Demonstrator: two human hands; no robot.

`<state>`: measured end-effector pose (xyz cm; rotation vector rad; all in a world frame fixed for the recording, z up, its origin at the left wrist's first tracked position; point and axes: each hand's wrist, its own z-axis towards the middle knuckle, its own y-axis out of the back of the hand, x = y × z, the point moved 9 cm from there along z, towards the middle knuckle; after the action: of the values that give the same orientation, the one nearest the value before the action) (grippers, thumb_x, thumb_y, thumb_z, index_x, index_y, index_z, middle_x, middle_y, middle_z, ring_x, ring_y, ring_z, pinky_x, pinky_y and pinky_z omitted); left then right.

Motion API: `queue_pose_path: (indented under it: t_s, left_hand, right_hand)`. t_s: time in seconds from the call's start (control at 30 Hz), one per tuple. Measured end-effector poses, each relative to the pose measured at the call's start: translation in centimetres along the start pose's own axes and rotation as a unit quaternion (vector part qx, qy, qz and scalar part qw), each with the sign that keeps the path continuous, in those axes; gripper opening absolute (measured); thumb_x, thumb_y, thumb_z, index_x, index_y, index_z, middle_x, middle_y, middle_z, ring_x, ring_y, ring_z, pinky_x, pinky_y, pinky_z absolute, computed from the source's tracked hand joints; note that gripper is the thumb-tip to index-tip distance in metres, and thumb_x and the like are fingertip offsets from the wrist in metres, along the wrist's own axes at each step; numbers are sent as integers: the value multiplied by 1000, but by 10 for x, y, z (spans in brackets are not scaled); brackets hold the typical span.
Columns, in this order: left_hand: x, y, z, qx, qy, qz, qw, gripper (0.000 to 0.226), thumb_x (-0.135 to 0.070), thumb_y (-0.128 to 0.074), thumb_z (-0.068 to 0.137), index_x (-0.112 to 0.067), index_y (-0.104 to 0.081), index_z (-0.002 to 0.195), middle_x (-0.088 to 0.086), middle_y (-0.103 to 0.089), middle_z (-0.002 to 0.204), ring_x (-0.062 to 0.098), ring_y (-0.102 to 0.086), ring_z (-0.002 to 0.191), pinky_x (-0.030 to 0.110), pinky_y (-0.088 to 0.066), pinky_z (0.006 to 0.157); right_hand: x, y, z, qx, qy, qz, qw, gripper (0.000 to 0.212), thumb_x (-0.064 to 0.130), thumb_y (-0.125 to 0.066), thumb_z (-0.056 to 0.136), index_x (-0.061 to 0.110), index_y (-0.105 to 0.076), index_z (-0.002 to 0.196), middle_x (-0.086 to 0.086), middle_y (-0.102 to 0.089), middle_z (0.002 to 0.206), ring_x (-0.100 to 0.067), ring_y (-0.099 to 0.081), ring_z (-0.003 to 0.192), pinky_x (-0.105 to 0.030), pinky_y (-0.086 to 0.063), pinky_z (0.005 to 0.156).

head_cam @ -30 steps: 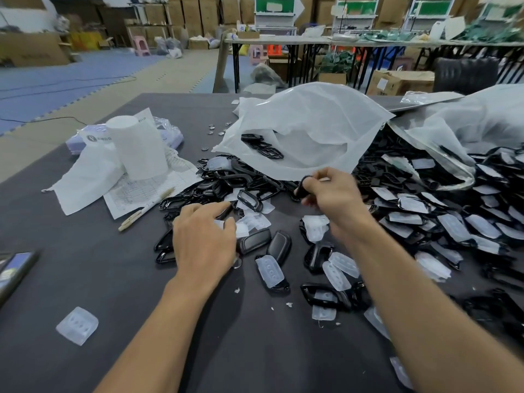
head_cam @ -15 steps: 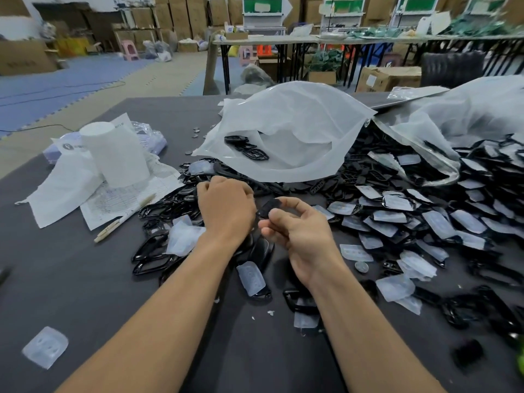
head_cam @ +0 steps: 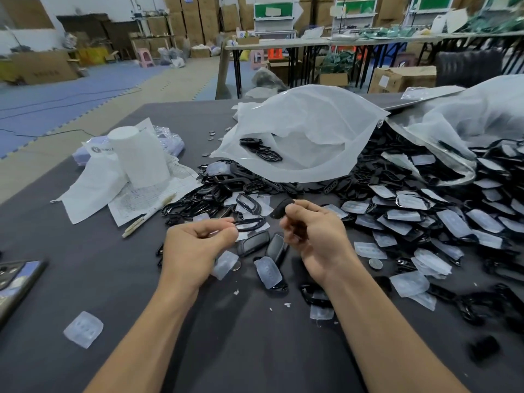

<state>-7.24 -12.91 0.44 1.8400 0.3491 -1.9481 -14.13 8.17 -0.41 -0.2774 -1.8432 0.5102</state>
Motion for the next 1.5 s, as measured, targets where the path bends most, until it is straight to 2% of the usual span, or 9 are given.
queue_pose_path:
  t_s: [0.13,0.37,0.53,0.77,0.87,0.97,1.13,1.27,1.5]
  left_hand:
    - [-1,-5,-2,-16,-22,-25,999,27,4,-87,71,-22,-84,75,-2,-81,87,6,-76,98,22,-59,81]
    - [8,-8,-3,-7,13,-64,998,44,13,-82,73,-29,-84,85,2,-81,86,9,-77,80,13,-54,65]
    - [9,-10,-2,-4,22,-92,995,43,15,-82,73,-26,-85,85,0,-82,92,9,-77,85,16,-56,70]
    - [7,-16,-5,2,19,-118,993,33,15,-81,75,-15,-83,90,7,-81,90,14,-78,85,18,-58,76]
    - [12,-17,-6,-7,38,-127,991,29,12,-81,77,-11,-81,94,10,-81,89,19,-77,83,28,-62,79]
    - [14,-17,-7,-17,59,-146,987,27,10,-82,77,-11,-81,93,11,-81,88,19,-76,80,29,-63,75]
    - [7,-27,-12,19,64,-194,979,35,13,-79,77,-22,-85,78,7,-80,83,14,-75,73,26,-63,75]
    - [8,-29,-12,28,96,-239,966,29,12,-77,74,-15,-84,78,9,-79,82,14,-74,70,20,-61,69]
    - [7,-32,-14,40,104,-236,965,36,15,-73,79,-19,-85,76,8,-78,76,11,-68,59,17,-57,61]
  right_hand:
    - [6,-9,-4,36,35,-24,998,12,8,-66,97,10,-69,85,-14,-74,76,-18,-65,59,-22,-54,56]
    - [4,-10,-5,10,75,-144,987,28,-14,-58,87,9,-66,102,-10,-76,75,-17,-58,56,-22,-46,52]
    - [11,-7,-3,-5,130,-195,972,25,-10,-66,81,14,-71,78,-14,-76,74,-17,-59,55,-22,-45,50]
    - [12,-9,-4,-22,179,-241,954,12,10,-83,78,21,-82,75,-15,-76,78,-18,-68,70,-38,-60,79]
    - [12,-11,-7,-19,179,-208,962,14,8,-83,80,20,-82,74,-18,-75,76,-18,-67,69,-31,-59,76]
    - [7,-18,-10,-8,162,-186,969,20,4,-83,81,21,-81,70,-3,-77,75,-11,-67,66,-19,-54,68]
    - [-1,-17,-16,-53,151,-241,957,16,11,-82,80,25,-80,72,-13,-76,80,-24,-58,58,-44,-56,68]
    - [3,-18,-21,-78,185,-268,942,19,16,-83,79,33,-79,74,2,-69,57,-11,-57,54,-27,-53,59]
    - [8,-17,-24,-104,216,-260,935,24,3,-84,74,24,-73,79,9,-73,72,-3,-66,61,-16,-52,59]
